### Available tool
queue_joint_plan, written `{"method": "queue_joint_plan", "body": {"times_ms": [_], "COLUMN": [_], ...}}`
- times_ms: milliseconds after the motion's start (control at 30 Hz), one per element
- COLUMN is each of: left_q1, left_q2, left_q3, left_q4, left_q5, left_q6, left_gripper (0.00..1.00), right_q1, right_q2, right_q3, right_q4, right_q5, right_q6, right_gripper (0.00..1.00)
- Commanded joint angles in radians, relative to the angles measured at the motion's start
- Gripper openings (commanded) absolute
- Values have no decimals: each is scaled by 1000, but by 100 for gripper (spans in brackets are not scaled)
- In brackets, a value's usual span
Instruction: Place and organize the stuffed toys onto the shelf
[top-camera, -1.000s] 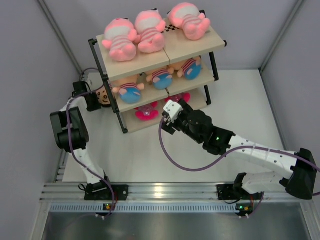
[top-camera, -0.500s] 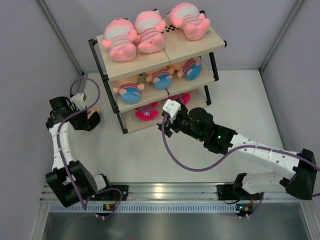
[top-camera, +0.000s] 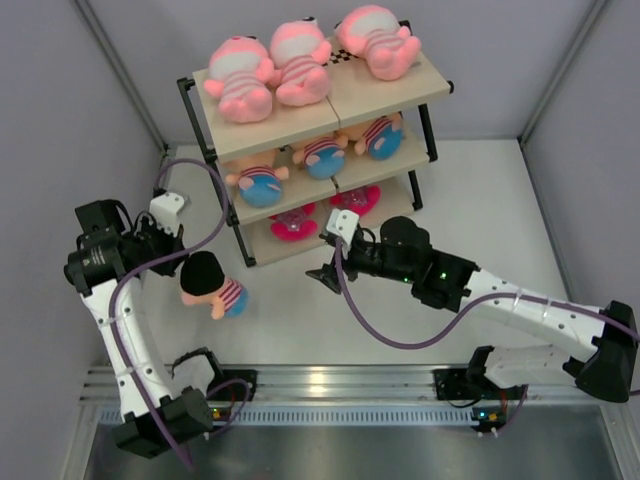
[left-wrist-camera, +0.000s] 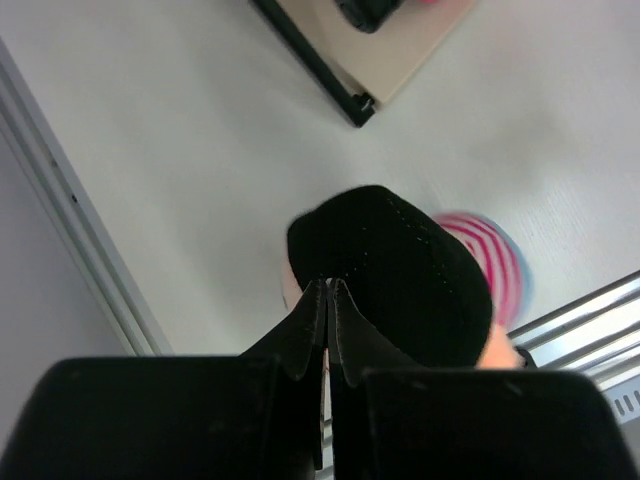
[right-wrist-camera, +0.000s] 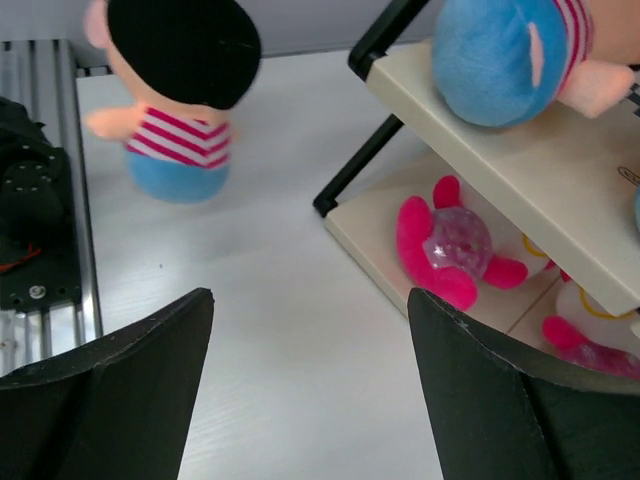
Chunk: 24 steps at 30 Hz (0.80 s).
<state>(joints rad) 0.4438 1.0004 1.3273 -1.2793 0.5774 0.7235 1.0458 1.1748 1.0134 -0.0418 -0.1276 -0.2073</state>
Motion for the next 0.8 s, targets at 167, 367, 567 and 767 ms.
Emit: {"method": "queue_joint_plan", "body": {"times_ms": [167,367,567,767], "left_q1": [-31,-77,-103,-148], "left_q2": [-83,-92,-65,-13], "left_q3": [72,147,187,248], "left_q4": [-230,-230,-232,-230], "left_q5": [205,271,330,469], "left_q6": [85,71,91,65], "left_gripper": [0,0,0,0], "right_q1": [40,106,111,108], "right_q2": [37,193,313,391], "right_q3": [-82,2,82,126], "right_q4": [334,422,510,565], "right_q5": [-195,-126,-109,-110], "right_q6": [97,66,53,8], "right_gripper": [79,81,86,92]}}
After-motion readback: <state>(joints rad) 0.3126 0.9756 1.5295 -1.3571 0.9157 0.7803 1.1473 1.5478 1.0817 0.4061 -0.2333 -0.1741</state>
